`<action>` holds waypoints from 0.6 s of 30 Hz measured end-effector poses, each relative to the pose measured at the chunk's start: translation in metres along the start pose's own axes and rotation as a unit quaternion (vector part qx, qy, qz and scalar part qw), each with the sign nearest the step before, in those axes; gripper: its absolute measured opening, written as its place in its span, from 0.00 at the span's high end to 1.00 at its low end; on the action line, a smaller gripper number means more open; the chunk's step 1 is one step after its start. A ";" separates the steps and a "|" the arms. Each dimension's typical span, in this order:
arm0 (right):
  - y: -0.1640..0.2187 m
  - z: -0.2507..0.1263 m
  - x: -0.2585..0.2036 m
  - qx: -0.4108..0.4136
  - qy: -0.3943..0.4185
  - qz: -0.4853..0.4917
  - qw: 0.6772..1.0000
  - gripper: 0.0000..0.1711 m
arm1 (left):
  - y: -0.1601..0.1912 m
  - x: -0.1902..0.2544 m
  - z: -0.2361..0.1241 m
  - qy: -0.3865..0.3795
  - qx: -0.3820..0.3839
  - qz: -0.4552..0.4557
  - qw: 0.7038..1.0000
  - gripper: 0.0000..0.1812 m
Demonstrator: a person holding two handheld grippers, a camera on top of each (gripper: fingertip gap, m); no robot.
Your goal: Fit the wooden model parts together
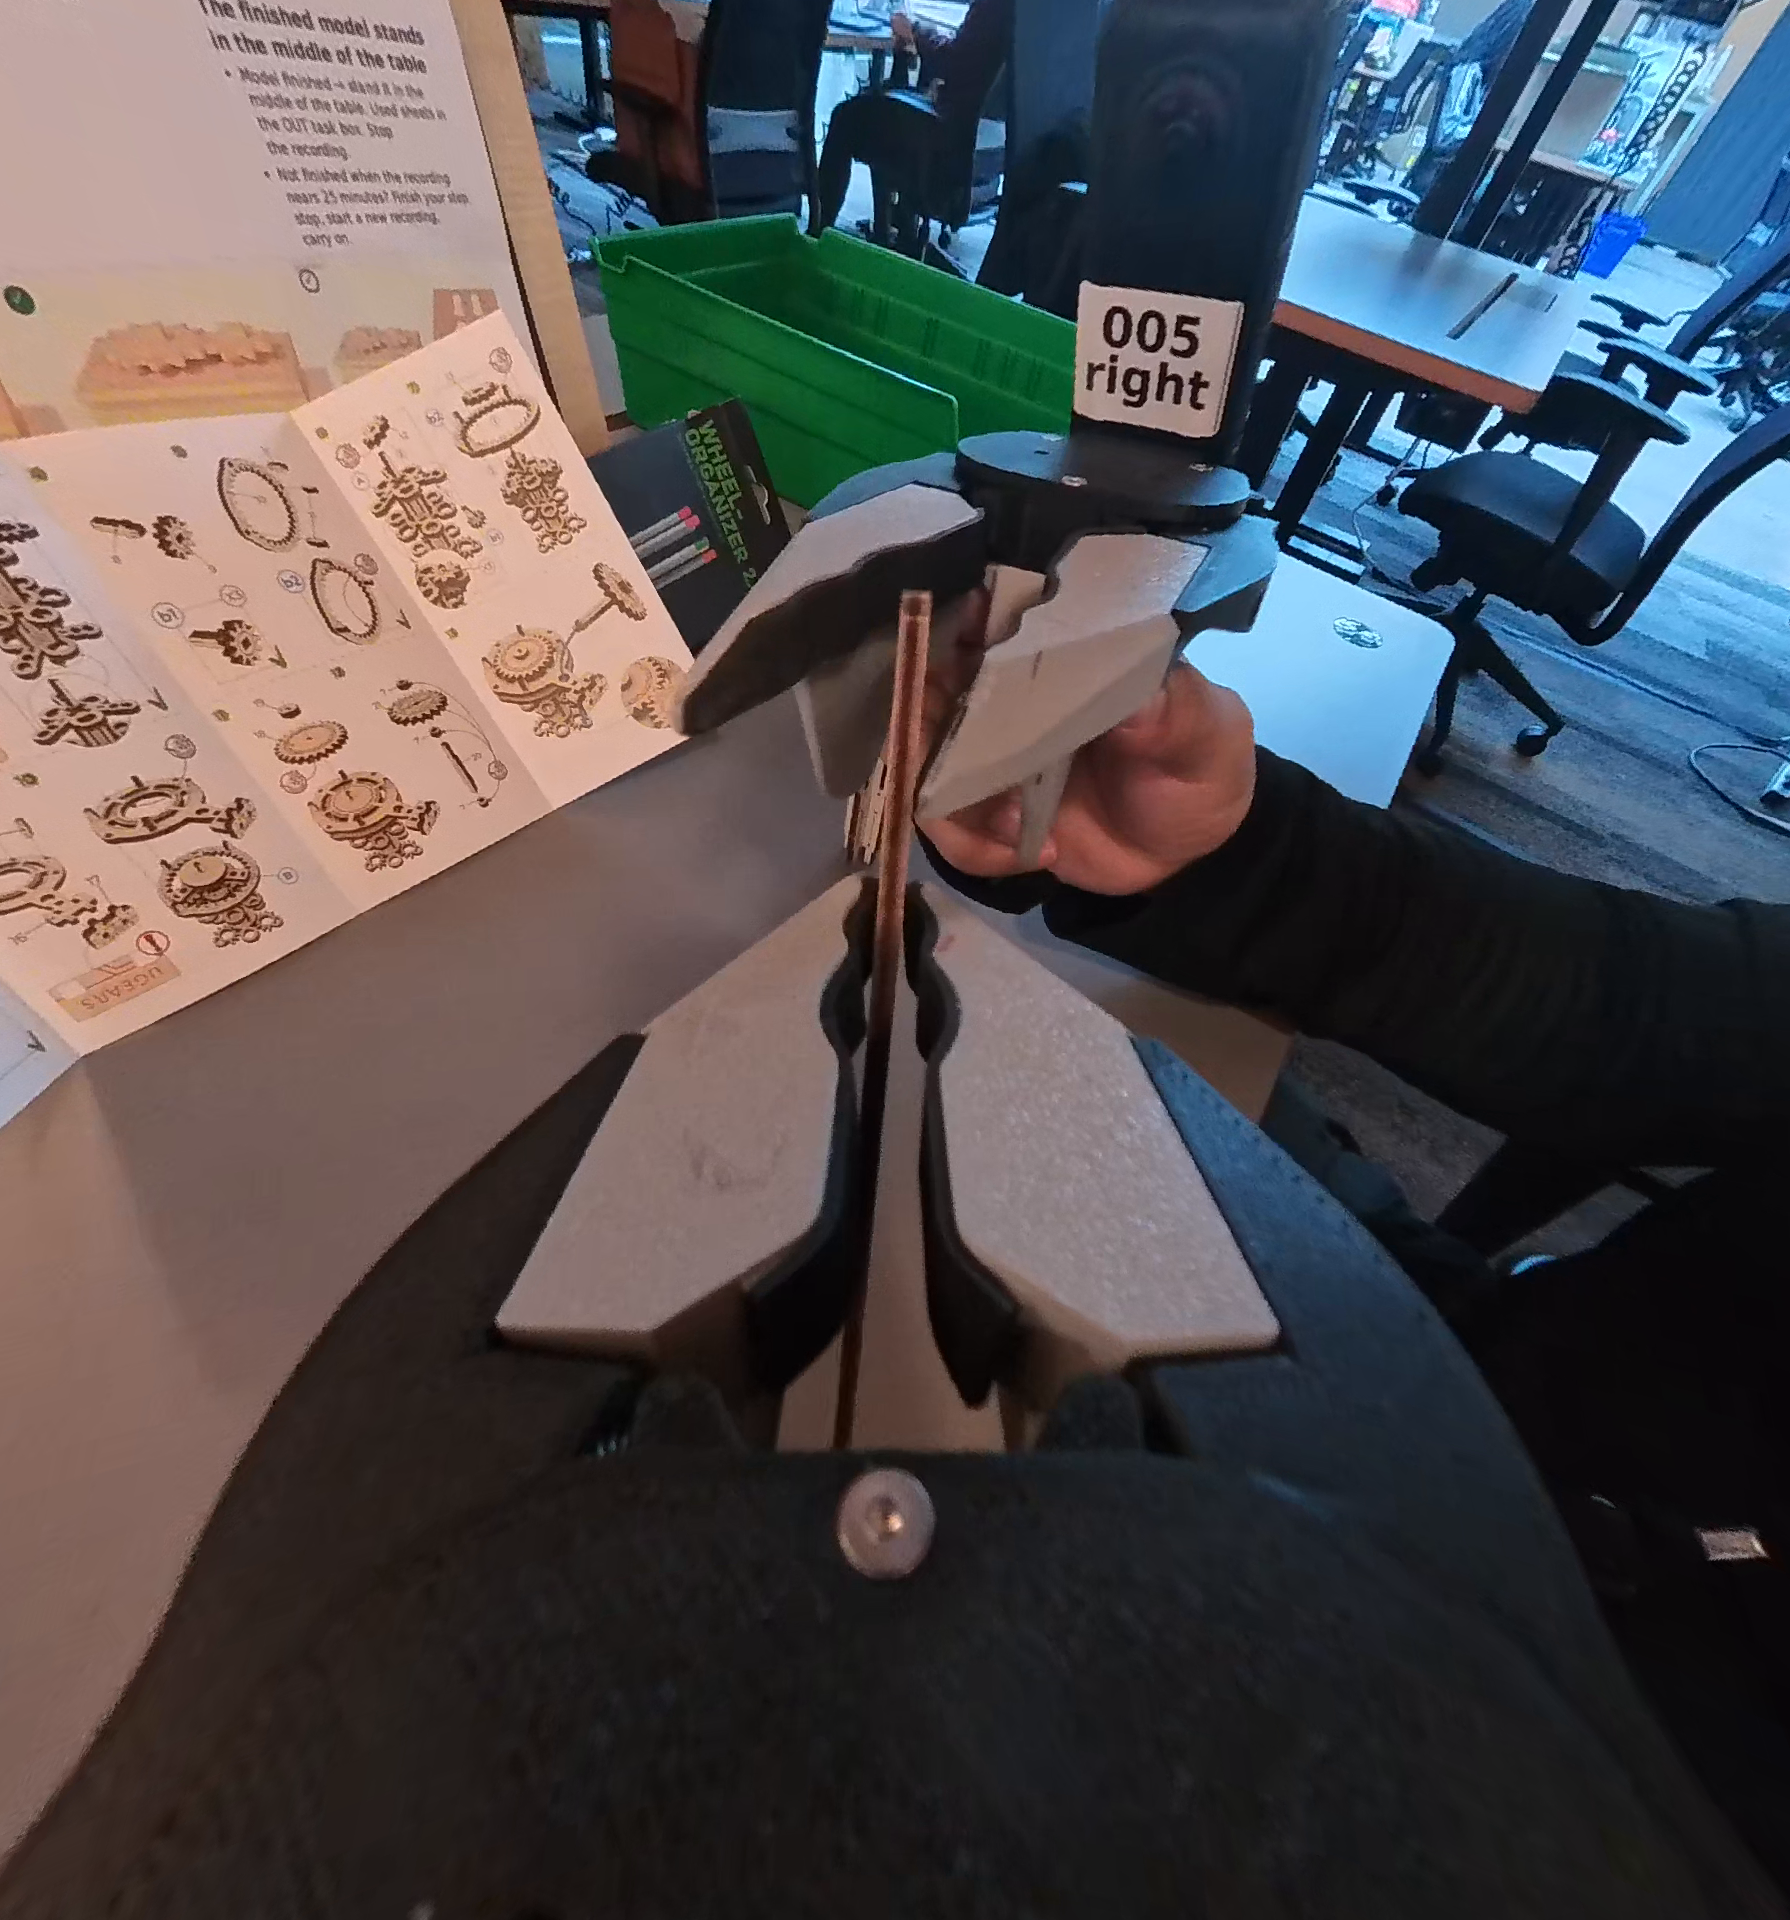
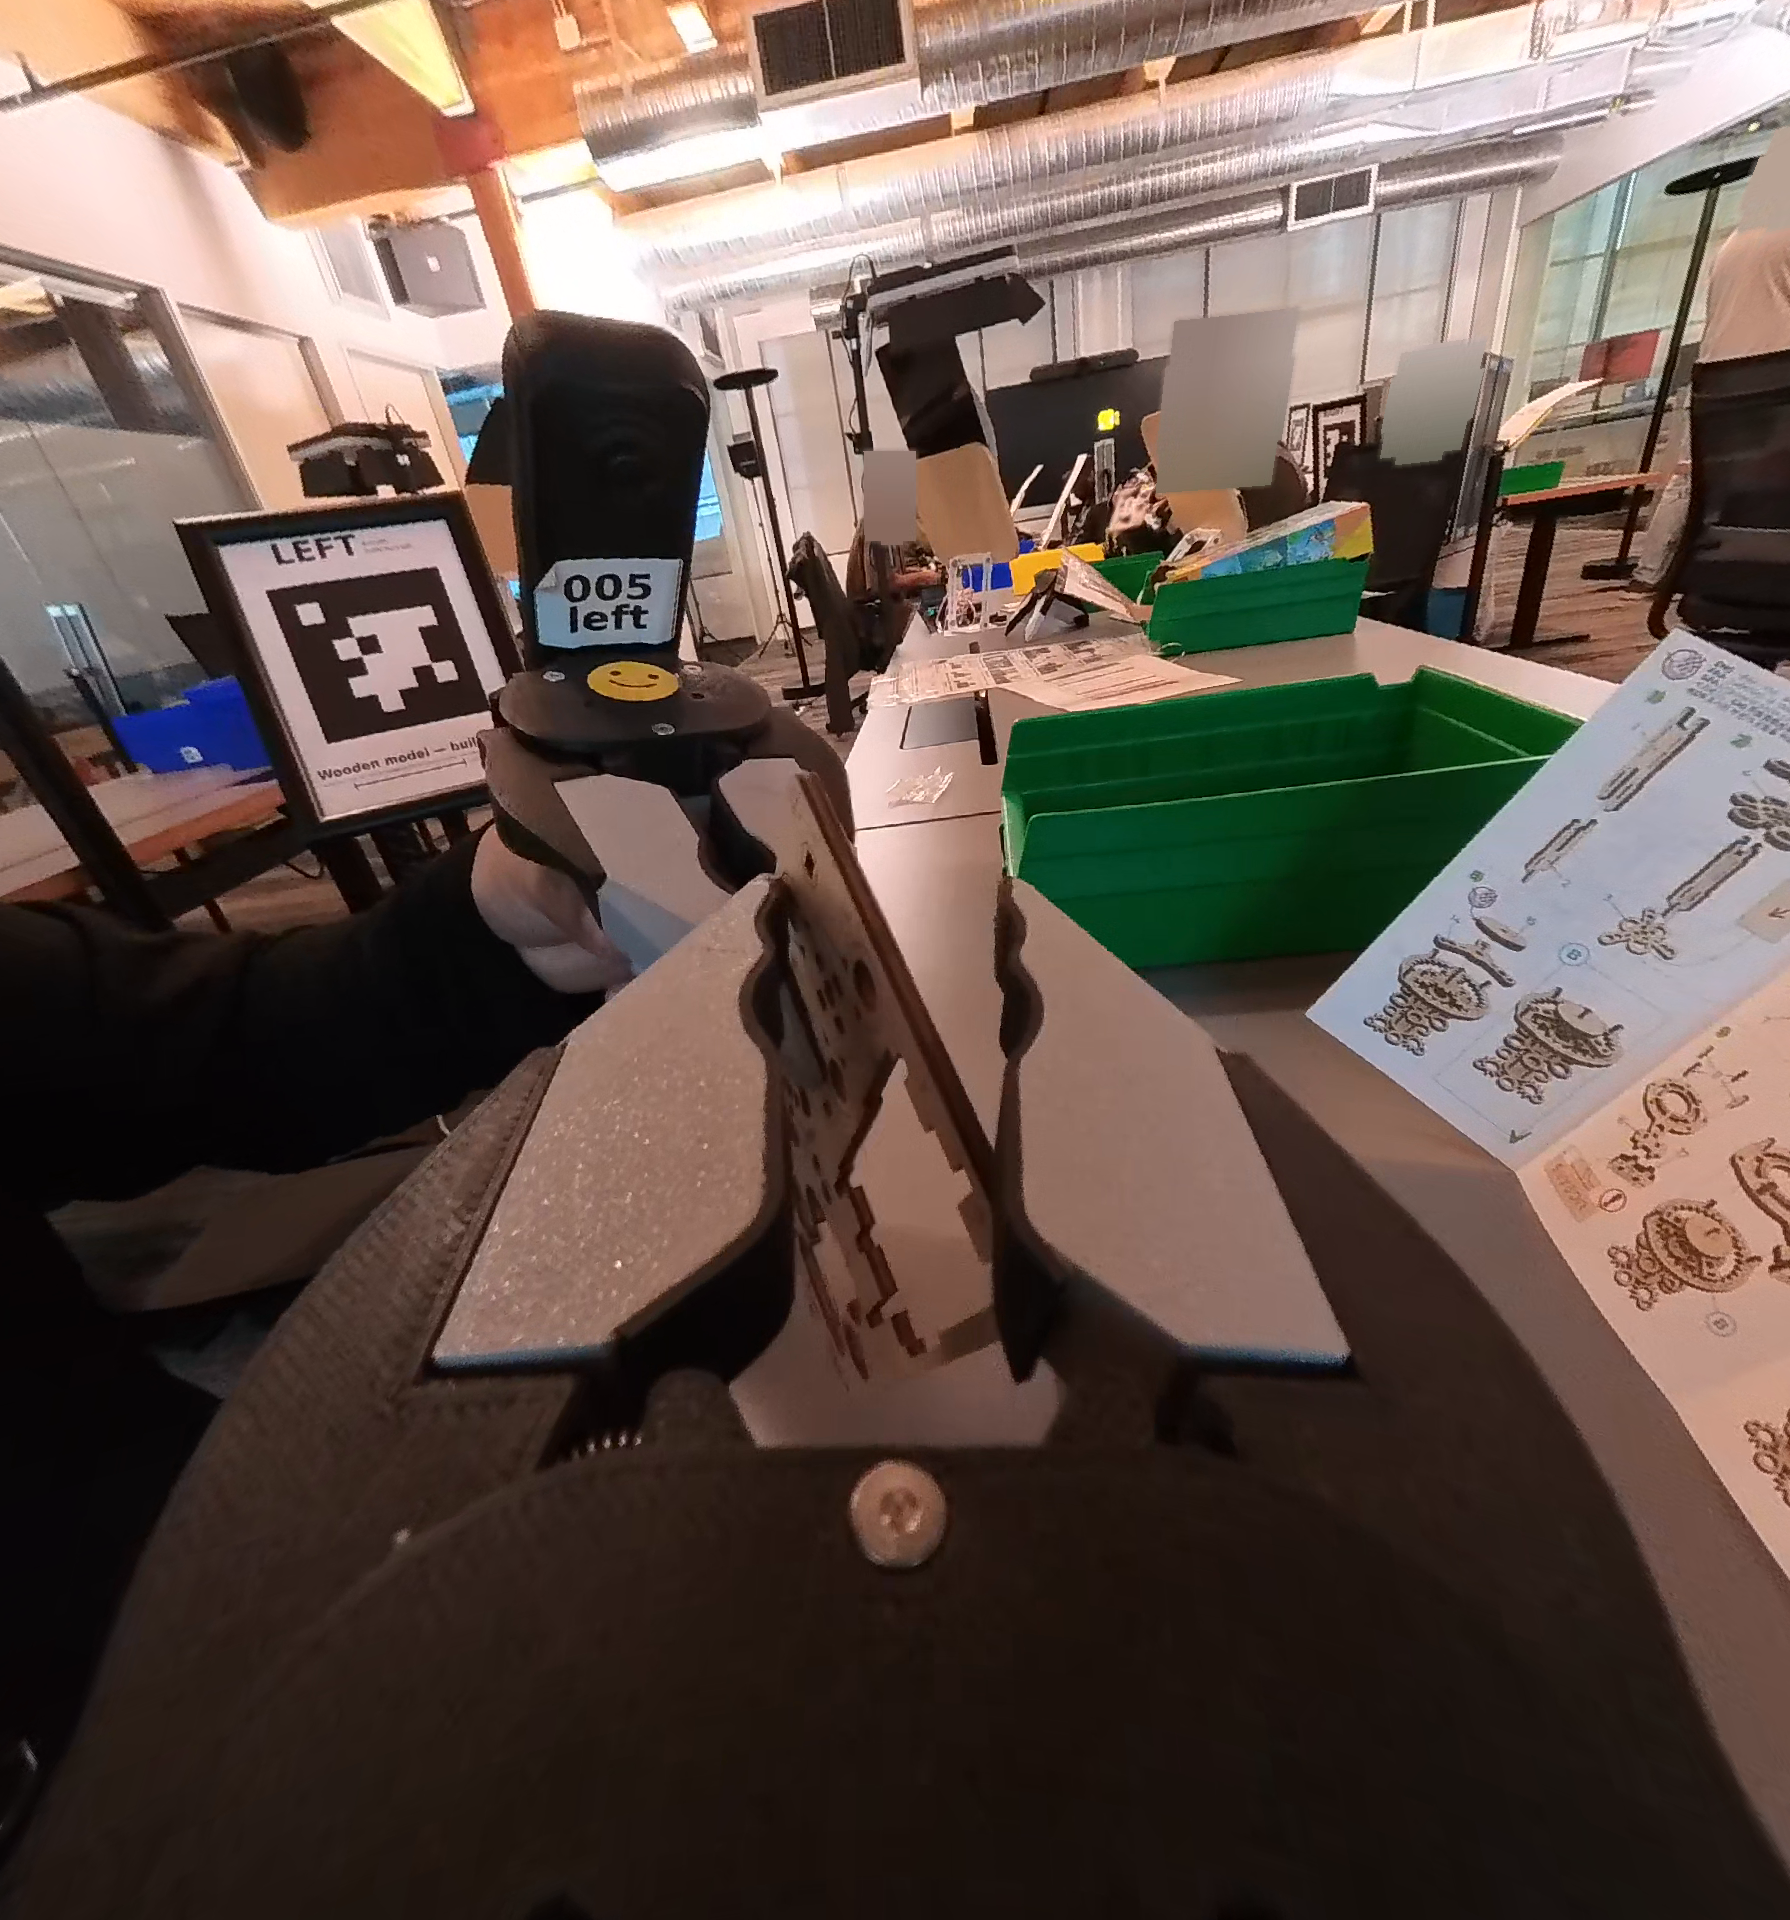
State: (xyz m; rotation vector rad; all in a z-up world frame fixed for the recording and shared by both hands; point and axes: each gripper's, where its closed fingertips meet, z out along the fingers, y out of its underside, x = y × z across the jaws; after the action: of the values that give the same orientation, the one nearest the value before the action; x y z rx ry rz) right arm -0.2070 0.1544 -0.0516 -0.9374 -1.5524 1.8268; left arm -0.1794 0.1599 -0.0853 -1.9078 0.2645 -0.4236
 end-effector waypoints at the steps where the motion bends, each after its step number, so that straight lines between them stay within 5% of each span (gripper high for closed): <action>1: 0.000 0.000 0.001 0.001 0.000 0.001 1.000 0.79 | 0.000 0.000 0.000 0.001 0.001 0.000 1.000 0.99; 18: 0.002 -0.002 -0.012 -0.014 -0.036 -0.019 0.999 0.96 | 0.002 0.006 0.003 0.000 -0.006 0.015 1.000 0.97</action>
State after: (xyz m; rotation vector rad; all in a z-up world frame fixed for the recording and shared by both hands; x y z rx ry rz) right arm -0.1978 0.1457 -0.0523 -0.8569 -1.6317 1.8345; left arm -0.1727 0.1590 -0.0866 -1.9131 0.2961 -0.4012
